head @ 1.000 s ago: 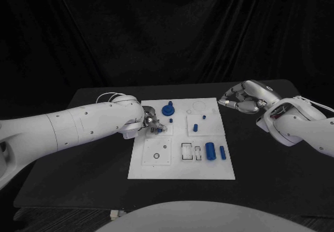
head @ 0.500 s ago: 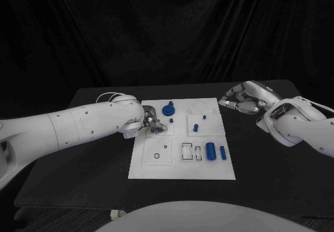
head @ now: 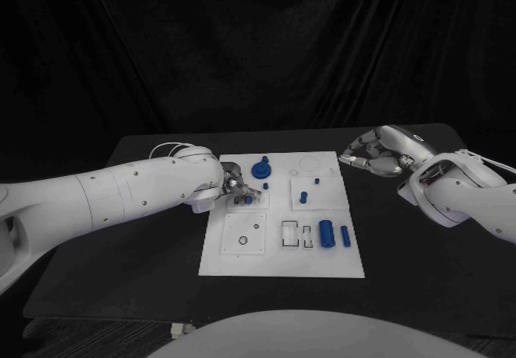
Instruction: Assemble the parts on the task board
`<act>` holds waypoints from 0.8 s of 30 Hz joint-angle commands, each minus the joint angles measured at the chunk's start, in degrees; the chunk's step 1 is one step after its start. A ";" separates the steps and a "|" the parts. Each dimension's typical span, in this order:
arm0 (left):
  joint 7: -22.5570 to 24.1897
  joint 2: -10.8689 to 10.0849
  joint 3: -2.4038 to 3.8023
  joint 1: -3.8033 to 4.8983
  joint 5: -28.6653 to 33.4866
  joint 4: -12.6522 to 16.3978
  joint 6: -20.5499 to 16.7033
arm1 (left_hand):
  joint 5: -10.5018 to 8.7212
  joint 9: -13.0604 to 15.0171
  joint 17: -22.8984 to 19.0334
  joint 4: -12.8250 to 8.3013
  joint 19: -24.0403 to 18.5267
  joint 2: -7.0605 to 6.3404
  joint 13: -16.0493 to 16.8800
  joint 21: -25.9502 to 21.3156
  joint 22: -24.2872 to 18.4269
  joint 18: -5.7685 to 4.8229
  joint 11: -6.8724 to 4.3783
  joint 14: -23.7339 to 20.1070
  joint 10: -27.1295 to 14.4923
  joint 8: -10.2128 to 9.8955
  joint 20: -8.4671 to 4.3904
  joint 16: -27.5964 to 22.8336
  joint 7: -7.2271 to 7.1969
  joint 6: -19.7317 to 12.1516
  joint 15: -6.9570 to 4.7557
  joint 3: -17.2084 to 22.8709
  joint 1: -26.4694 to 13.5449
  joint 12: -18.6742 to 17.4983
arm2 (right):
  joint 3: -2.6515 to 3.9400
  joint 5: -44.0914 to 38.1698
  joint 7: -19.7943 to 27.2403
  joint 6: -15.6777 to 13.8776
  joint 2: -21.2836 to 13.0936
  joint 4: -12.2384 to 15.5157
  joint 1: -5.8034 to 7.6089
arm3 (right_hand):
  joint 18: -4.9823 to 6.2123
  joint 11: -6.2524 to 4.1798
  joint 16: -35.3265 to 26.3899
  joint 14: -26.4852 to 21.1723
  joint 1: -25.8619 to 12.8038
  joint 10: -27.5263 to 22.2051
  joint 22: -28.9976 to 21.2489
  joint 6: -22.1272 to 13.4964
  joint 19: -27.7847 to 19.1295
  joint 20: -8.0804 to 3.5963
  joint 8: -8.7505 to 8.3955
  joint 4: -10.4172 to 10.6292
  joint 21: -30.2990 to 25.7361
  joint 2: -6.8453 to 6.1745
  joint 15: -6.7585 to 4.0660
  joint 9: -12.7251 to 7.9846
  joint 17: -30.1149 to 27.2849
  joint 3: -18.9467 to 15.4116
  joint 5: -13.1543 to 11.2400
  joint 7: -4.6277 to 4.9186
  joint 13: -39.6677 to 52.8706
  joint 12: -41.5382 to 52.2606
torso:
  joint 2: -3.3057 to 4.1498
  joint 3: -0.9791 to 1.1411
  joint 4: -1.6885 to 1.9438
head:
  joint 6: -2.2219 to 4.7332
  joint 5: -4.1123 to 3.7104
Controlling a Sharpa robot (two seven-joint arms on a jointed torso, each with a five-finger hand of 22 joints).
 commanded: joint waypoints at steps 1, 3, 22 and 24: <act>-0.98 0.24 -0.20 -0.40 0.05 -0.30 -0.33 | -0.14 0.12 12.22 -0.03 0.43 0.41 15.07 0.09 9.21 0.14 -0.45 4.38 5.96 -0.16 -0.13 -0.30 -0.06 0.37 -0.31 -0.34 0.02 0.20 | 0.04 -0.02 -0.89 0.20 -0.07 -0.01 -0.16 | -0.16 0.39 -0.36 3.32 0.50 6.10 12.92 -0.26 2.90 0.47 0.02 -0.10 -0.38 0.18 0.43 0.10 0.84 -0.09 0.18 0.18 15.06 0.20 | 0.02 0.01 0.01 | -0.01 -0.08; -1.04 0.29 -0.19 -0.40 0.05 -0.43 -0.42 | -0.12 0.17 12.17 -0.19 0.43 0.57 15.07 0.05 9.21 0.15 -0.49 4.36 5.96 -0.15 -0.15 -0.33 -0.10 0.43 -0.33 -0.30 0.39 0.20 | 0.04 -0.02 -0.88 0.19 -0.07 -0.01 -0.17 | -0.16 0.39 -0.36 3.32 0.50 6.10 12.92 -0.26 2.90 0.47 0.02 -0.10 -0.38 0.18 0.43 0.10 0.84 -0.09 0.18 0.18 15.06 0.20 | 0.02 0.00 0.02 | -0.01 -0.14; 0.77 -5.36 -0.16 1.50 -2.56 7.17 -7.68 | -0.07 2.46 11.42 -0.57 -0.02 -0.63 15.07 -0.82 9.00 0.31 0.24 3.96 5.96 -0.15 0.07 -0.76 0.94 -4.79 0.12 -3.08 3.18 0.20 | 0.04 -0.01 -0.90 0.09 -0.46 0.00 -0.25 | -0.18 0.41 -0.29 3.36 0.16 6.10 12.95 -0.30 2.95 0.48 -0.02 0.19 -0.30 0.22 0.43 0.11 1.01 -0.26 0.20 0.21 15.06 0.20 | 0.02 -0.01 0.00 | -0.01 0.10; 1.54 -6.11 -0.16 1.65 -3.60 8.40 -9.14 | 0.06 2.97 11.47 -0.85 0.04 -0.51 15.07 -0.82 9.08 0.29 0.48 3.98 5.96 0.11 0.30 -0.74 1.17 -5.68 0.36 -3.21 4.07 0.20 | 0.04 -0.01 -0.92 0.13 -0.48 -0.02 -0.27 | -0.18 0.41 -0.29 3.36 0.16 6.10 12.95 -0.30 2.95 0.48 -0.02 0.19 -0.30 0.22 0.43 0.11 1.01 -0.26 0.20 0.21 15.06 0.20 | -0.04 0.00 0.03 | -0.01 0.12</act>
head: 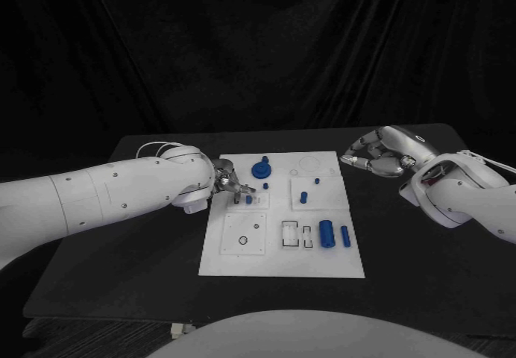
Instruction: Assemble the parts on the task board
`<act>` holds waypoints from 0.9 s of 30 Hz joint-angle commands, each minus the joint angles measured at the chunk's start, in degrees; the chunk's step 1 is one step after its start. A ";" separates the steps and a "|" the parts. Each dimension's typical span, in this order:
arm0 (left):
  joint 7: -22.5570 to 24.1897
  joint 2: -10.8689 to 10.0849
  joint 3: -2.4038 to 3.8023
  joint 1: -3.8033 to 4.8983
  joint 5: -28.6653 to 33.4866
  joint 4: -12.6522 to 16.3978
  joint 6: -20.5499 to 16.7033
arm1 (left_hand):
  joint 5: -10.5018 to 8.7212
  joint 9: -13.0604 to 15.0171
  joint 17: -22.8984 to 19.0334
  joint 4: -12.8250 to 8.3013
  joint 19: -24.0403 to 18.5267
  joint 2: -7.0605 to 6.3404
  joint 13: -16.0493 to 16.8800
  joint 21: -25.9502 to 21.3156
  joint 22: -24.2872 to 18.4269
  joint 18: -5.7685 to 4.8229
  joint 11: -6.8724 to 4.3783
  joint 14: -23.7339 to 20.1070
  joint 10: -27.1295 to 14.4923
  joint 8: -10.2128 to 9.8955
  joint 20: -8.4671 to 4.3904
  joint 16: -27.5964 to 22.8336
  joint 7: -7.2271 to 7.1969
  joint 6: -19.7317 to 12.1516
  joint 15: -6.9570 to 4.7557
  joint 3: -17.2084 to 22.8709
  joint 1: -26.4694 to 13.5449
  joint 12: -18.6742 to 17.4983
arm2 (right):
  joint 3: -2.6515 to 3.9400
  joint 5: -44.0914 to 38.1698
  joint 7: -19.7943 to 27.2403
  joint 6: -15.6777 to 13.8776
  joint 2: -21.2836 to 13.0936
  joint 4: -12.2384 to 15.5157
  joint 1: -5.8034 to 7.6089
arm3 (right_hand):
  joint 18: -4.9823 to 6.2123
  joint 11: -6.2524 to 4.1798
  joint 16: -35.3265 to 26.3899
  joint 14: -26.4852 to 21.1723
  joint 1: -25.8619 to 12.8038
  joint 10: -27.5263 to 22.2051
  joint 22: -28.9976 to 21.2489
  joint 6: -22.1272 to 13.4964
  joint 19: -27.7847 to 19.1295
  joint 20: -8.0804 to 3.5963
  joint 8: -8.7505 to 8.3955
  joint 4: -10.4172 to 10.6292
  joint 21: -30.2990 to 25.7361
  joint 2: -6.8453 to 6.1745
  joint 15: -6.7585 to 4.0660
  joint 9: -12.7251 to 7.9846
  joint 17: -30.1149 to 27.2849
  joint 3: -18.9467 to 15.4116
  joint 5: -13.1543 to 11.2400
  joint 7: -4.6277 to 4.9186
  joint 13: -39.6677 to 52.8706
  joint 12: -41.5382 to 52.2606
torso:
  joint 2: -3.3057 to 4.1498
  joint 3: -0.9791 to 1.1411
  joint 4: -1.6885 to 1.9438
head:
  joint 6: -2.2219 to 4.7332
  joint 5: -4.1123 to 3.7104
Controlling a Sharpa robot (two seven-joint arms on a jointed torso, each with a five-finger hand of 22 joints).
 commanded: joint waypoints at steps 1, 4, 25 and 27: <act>2.37 -0.90 0.02 0.26 -3.12 1.99 -5.38 | 0.13 0.57 11.47 -0.23 -0.08 0.15 15.08 -0.15 9.10 0.29 0.50 3.98 5.95 0.18 0.49 -0.19 0.25 -1.15 0.41 -0.28 1.09 0.20 | 0.04 -0.04 -0.90 0.12 -0.12 -0.03 -0.18 | -0.18 0.41 -0.29 3.36 0.16 6.10 12.95 -0.30 2.95 0.48 -0.02 0.19 -0.30 0.22 0.43 0.05 1.01 -0.26 0.21 0.21 15.08 0.20 | -0.09 0.02 0.03 | -0.01 0.06; 2.77 -1.59 0.02 0.32 -4.08 3.25 -5.88 | 0.75 1.02 11.43 -0.69 -0.07 0.43 15.08 -0.22 9.15 0.30 0.69 3.96 5.95 0.51 0.72 -0.21 0.42 -1.88 0.59 -0.22 2.23 0.20 | 0.04 -0.04 -0.91 0.18 -0.18 -0.01 -0.28 | -0.18 0.42 -0.27 3.38 0.00 6.10 12.95 -0.41 2.94 0.48 -0.08 0.33 -0.32 0.27 0.44 0.04 1.07 -0.32 0.27 0.23 15.08 0.20 | -0.13 0.03 0.01 | -0.01 0.11; 2.60 -1.07 -0.02 -1.50 -5.12 2.93 -3.95 | 3.32 -0.11 9.56 -1.02 -1.28 1.07 15.08 -1.92 8.43 0.74 1.06 2.84 5.95 -0.25 1.12 -1.23 0.81 -2.84 0.95 -0.27 3.53 0.20 | 0.04 0.24 -0.83 0.57 0.00 -0.29 -0.84 | -0.18 0.45 -0.29 3.37 -0.18 6.10 12.95 -0.65 2.95 0.49 -0.24 0.52 -0.31 0.48 0.46 -0.01 0.98 -0.33 0.56 0.26 15.08 0.20 | 0.07 -0.08 0.06 | -0.01 0.29; 2.44 -0.99 -0.02 -1.57 -5.13 2.73 -3.70 | 3.40 -0.20 9.49 -1.05 -1.33 1.08 15.08 -1.98 8.40 0.75 1.09 2.80 5.95 -0.32 1.14 -1.27 0.84 -2.91 0.97 -0.28 3.59 0.20 | 0.04 0.24 -0.85 0.58 -0.02 -0.29 -0.85 | -0.18 0.45 -0.29 3.37 -0.18 6.10 12.95 -0.65 2.95 0.49 -0.24 0.52 -0.31 0.48 0.46 -0.01 0.98 -0.33 0.56 0.26 15.08 0.20 | 0.06 -0.04 0.00 | -0.01 0.38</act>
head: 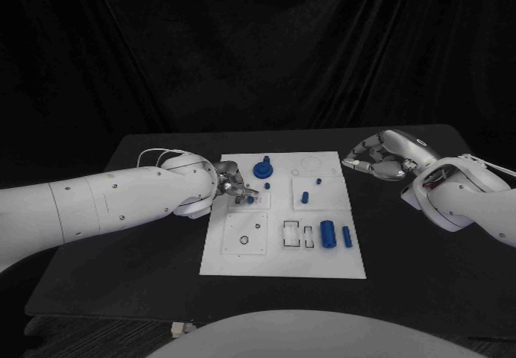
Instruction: Assemble the parts on the task board
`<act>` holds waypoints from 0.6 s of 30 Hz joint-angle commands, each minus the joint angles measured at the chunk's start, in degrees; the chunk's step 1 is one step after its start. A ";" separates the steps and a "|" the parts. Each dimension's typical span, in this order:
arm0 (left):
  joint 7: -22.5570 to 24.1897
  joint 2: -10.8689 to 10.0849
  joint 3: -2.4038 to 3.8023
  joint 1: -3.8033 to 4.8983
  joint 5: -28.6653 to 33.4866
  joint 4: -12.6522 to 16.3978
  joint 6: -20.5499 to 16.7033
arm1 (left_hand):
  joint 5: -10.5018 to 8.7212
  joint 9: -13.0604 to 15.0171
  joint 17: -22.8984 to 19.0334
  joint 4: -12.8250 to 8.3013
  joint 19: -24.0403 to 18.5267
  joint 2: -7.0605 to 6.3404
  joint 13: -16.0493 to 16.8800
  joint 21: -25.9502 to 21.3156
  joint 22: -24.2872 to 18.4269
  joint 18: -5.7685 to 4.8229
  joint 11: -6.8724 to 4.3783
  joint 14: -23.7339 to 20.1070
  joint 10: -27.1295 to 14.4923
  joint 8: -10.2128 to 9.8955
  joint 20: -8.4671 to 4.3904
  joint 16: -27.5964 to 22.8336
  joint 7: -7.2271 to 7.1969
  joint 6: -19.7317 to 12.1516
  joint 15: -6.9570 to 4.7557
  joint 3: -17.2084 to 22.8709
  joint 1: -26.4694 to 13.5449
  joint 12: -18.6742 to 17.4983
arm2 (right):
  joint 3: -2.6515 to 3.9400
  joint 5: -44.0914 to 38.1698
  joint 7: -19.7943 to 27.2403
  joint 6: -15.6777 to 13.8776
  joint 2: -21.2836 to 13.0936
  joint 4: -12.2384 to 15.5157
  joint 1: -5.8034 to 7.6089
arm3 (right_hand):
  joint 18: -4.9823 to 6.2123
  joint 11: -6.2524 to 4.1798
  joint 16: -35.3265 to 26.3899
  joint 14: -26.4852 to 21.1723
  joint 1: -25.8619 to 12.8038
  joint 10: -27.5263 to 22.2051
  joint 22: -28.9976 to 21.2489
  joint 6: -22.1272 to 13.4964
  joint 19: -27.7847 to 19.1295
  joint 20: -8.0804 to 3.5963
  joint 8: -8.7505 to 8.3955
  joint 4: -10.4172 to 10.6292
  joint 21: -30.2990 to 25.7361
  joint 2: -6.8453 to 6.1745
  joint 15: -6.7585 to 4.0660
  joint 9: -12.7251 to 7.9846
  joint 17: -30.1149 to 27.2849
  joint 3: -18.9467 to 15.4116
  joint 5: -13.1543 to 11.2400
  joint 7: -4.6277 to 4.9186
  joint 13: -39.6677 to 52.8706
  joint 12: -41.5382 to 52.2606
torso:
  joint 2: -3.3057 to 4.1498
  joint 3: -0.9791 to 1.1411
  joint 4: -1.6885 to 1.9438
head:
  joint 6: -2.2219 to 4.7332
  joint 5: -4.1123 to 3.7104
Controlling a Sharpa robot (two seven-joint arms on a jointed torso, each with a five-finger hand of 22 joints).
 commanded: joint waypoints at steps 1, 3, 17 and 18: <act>0.22 0.20 0.05 -0.16 -0.40 -0.26 0.96 | 0.33 -0.23 9.33 -0.49 -0.77 -0.10 15.09 -0.49 8.28 0.81 0.46 2.68 6.09 -0.39 0.00 -0.34 0.10 -0.42 0.59 0.02 0.78 0.20 | 0.04 0.09 -0.85 0.33 -0.05 0.00 -0.13 | -0.18 0.45 -0.29 3.58 -0.18 6.10 12.91 -0.45 2.95 0.49 -0.24 0.19 -0.31 0.48 0.25 0.00 0.98 0.00 0.32 0.05 15.09 0.20 | 0.04 0.04 -0.06 | -0.01 0.06; 0.16 0.31 0.05 -0.21 -0.41 -0.41 1.15 | 0.48 -0.32 9.20 -0.54 -0.94 -0.09 15.09 -0.71 8.17 0.86 0.49 2.60 6.09 -0.45 0.03 -0.41 0.13 -0.47 0.62 0.03 0.87 0.20 | 0.04 0.09 -0.88 0.35 -0.08 -0.02 -0.14 | -0.18 0.45 -0.29 3.58 -0.18 6.10 12.91 -0.45 2.95 0.49 -0.24 0.19 -0.31 0.48 0.25 0.00 0.98 0.00 0.32 0.05 15.09 0.20 | 0.02 0.06 -0.05 | -0.01 0.08; 0.47 1.17 0.05 -0.33 -0.41 -0.83 2.35 | 2.23 -1.07 8.89 -1.31 -1.19 0.04 15.09 -1.14 8.13 0.94 0.65 2.33 6.09 -0.66 0.26 -0.62 0.25 -0.41 0.82 0.20 1.93 0.20 | 0.04 0.09 -0.84 0.44 0.14 -0.15 -0.17 | -0.17 0.45 -0.33 3.57 -0.15 6.10 12.90 -0.51 2.92 0.50 -0.28 0.17 -0.36 0.51 0.26 -0.01 0.87 0.01 0.52 0.06 15.09 0.20 | -0.03 0.06 -0.02 | -0.01 0.06; 0.46 1.19 0.05 -0.33 -0.41 -0.85 2.49 | 2.23 -1.07 8.89 -1.31 -1.19 0.04 15.09 -1.14 8.13 0.94 0.65 2.33 6.09 -0.66 0.26 -0.62 0.25 -0.41 0.82 0.20 1.93 0.20 | 0.04 0.09 -0.84 0.44 0.13 -0.15 -0.17 | -0.17 0.45 -0.33 3.57 -0.15 6.10 12.90 -0.51 2.92 0.50 -0.28 0.17 -0.36 0.51 0.26 -0.01 0.87 0.01 0.52 0.06 15.09 0.20 | -0.04 0.06 -0.03 | -0.01 0.06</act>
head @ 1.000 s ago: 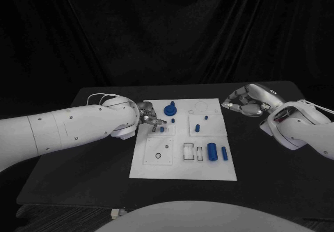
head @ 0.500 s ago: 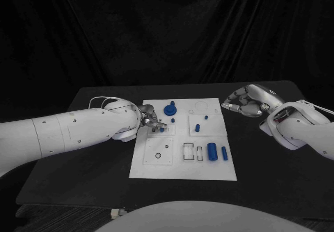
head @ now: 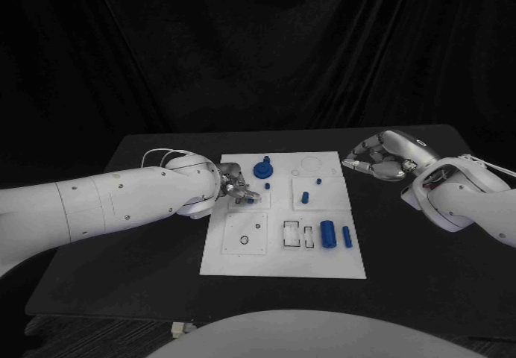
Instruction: Assemble the parts on the task board
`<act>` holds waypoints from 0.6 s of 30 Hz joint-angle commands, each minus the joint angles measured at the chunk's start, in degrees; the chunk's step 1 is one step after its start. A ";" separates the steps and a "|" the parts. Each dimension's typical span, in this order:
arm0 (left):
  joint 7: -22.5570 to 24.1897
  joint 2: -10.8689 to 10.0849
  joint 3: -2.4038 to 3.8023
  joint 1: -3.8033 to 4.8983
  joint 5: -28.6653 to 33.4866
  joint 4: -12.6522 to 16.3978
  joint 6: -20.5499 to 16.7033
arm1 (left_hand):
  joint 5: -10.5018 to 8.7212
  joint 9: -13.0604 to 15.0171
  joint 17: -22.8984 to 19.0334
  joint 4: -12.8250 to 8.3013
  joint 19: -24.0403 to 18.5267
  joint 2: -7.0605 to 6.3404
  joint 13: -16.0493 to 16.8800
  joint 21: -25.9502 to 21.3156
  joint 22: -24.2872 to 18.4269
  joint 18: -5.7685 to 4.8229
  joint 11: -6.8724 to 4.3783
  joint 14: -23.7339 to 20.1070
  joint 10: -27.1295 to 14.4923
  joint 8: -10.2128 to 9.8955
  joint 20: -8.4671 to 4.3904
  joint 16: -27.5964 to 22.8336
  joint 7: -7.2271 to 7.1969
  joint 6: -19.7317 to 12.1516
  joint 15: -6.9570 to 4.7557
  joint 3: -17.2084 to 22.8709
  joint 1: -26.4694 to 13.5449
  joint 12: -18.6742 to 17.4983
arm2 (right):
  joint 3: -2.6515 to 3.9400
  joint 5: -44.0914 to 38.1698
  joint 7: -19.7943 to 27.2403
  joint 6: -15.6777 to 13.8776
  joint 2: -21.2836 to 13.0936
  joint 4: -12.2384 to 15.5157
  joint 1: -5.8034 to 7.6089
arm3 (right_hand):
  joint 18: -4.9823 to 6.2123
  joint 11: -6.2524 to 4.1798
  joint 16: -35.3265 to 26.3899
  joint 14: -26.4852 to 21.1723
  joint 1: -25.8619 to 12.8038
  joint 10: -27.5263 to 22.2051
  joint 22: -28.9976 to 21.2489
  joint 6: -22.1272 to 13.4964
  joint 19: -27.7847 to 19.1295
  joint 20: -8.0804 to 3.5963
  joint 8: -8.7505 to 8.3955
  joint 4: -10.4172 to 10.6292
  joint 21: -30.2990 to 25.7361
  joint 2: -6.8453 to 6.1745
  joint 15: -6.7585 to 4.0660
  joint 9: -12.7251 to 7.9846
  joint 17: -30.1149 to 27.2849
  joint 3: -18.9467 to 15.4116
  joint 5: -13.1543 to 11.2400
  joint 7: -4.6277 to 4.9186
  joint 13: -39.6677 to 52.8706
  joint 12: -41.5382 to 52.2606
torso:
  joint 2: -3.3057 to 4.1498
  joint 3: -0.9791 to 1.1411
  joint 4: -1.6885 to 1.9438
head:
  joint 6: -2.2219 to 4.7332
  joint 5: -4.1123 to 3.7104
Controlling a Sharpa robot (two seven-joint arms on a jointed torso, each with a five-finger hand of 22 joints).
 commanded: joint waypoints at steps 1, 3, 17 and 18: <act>0.56 0.17 0.04 -0.12 -0.12 -0.01 1.41 | 0.41 -0.11 8.90 -0.39 -0.35 -0.11 15.09 -0.24 8.14 0.95 0.49 2.32 5.93 -0.37 -0.13 -0.18 0.05 -0.19 0.41 0.04 0.60 0.20 | 0.04 0.01 -0.82 0.25 -0.02 -0.03 -0.14 | -0.17 0.45 -0.33 3.57 -0.15 6.10 12.91 -0.51 2.92 0.50 -0.28 0.17 -0.36 0.51 0.26 0.00 0.87 0.01 0.30 0.06 15.09 0.20 | 0.02 0.00 0.05 | -0.01 -0.05; 0.50 0.19 0.04 -0.13 -0.12 -0.04 1.70 | 0.56 -0.15 8.87 -0.44 -0.35 -0.11 15.09 -0.25 8.15 0.95 0.48 2.30 5.93 -0.33 -0.12 -0.20 0.03 -0.06 0.41 0.04 0.65 0.20 | 0.04 0.01 -0.82 0.24 -0.04 -0.01 -0.14 | -0.17 0.45 -0.33 3.57 -0.15 6.10 12.91 -0.51 2.92 0.50 -0.28 0.17 -0.36 0.51 0.26 0.00 0.87 0.01 0.30 0.06 15.09 0.20 | 0.01 0.01 0.04 | -0.01 -0.06; 0.29 0.68 0.03 -0.26 -0.12 -0.74 2.55 | 5.12 -1.24 8.67 -2.06 -0.37 0.28 15.09 -0.60 8.30 1.00 0.24 2.16 5.93 -0.39 -0.21 -0.32 -0.27 0.53 0.24 1.01 2.44 0.20 | 0.04 0.01 -0.82 0.30 -0.05 -0.01 -0.16 | -0.15 0.45 -0.40 3.54 -0.03 6.10 12.88 -0.53 2.88 0.50 -0.30 0.09 -0.45 0.52 0.26 0.00 0.69 0.05 0.53 0.05 15.09 0.20 | 0.00 -0.01 0.05 | -0.01 -0.13; 0.30 0.73 0.03 -0.27 -0.12 -0.84 2.57 | 5.57 -1.34 8.68 -2.26 -0.37 0.31 15.09 -0.64 8.31 1.00 0.21 2.16 5.93 -0.41 -0.23 -0.32 -0.29 0.53 0.23 1.18 2.66 0.20 | 0.04 0.01 -0.82 0.31 -0.04 -0.01 -0.17 | -0.15 0.45 -0.40 3.54 -0.03 6.10 12.88 -0.53 2.88 0.50 -0.30 0.09 -0.45 0.52 0.26 0.00 0.69 0.05 0.53 0.05 15.09 0.20 | 0.00 -0.01 0.05 | -0.01 -0.14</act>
